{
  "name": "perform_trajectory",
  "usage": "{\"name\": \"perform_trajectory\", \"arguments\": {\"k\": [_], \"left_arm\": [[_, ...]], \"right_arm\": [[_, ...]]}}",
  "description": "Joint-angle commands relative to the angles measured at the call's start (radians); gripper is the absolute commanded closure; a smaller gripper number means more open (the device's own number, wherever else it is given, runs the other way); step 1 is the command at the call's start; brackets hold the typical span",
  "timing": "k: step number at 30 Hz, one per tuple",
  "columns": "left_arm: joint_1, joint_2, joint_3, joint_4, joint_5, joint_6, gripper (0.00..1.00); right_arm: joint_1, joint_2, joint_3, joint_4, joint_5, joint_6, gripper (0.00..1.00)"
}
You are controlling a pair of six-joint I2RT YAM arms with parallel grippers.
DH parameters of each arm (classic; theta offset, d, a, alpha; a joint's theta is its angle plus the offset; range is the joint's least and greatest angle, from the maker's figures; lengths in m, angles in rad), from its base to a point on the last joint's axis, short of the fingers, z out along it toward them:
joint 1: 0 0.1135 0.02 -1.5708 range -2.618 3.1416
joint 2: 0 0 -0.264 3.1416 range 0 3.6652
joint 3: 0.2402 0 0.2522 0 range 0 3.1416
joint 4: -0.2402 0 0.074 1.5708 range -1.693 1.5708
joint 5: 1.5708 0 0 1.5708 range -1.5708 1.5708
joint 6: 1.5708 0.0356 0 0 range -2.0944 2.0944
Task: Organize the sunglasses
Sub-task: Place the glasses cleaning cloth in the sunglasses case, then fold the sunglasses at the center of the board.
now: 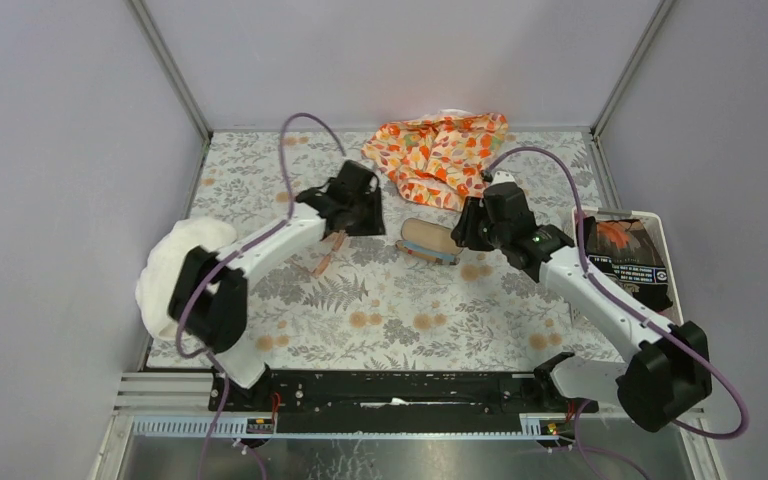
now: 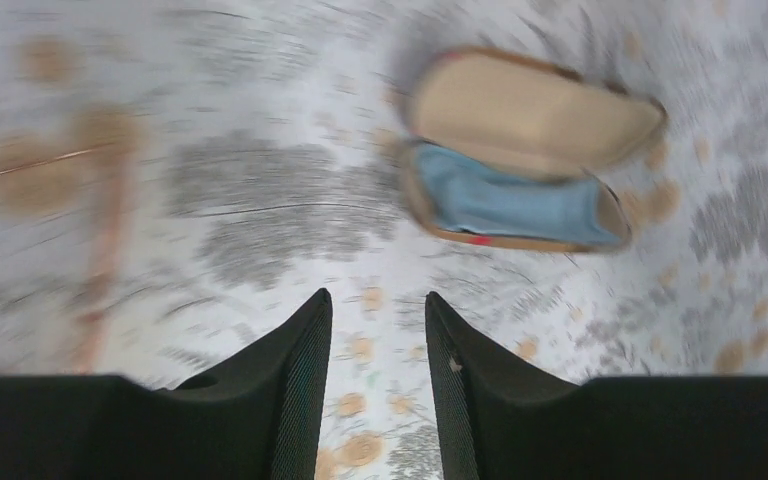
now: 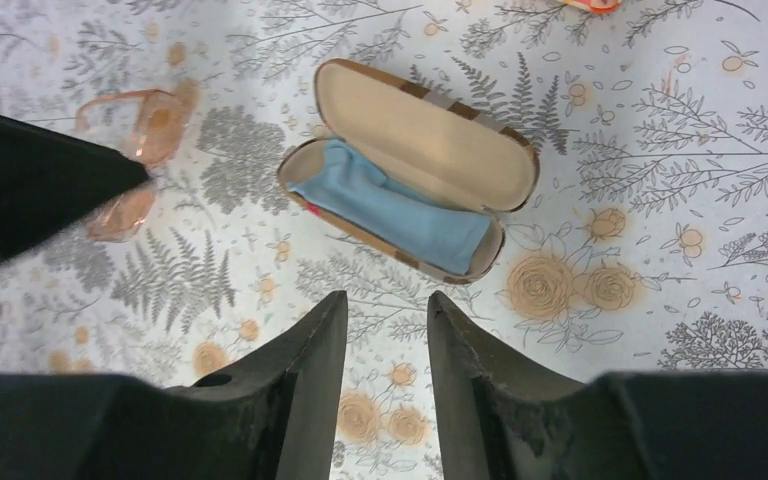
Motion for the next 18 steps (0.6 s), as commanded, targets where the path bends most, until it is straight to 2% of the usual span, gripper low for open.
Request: {"name": "perform_trajectory", "arguments": {"k": [1,3,6,9,14,18], "left_arm": [[0.140,-0.214,-0.102,-0.110,-0.307,-0.119,0.56],[0.229,-0.299,-0.184,-0.119,-0.321,-0.177,0.56],[0.347,-0.416,-0.306,-0.141,-0.396,-0.265,0.59],[0.474,-0.474,-0.392,-0.123,-0.330,-0.303,0.59],[0.517,-0.420,-0.420,-0.054,-0.145,-0.233,0.57],[0.517,-0.365,-0.417,-0.043,-0.126,-0.243,0.56]], "right_arm": [[-0.004,-0.085,0.055,-0.132,-0.076,0.018,0.54],[-0.004,-0.127,0.033,-0.136,-0.069,0.018,0.50],[-0.004,-0.164,-0.004,-0.135,-0.054,0.015,0.49],[-0.003,-0.161,-0.013,-0.121,-0.114,-0.005,0.48],[-0.004,-0.126,-0.004,-0.104,-0.150,-0.010,0.47],[-0.004,-0.120,-0.002,-0.074,-0.168,-0.002,0.47]]}}
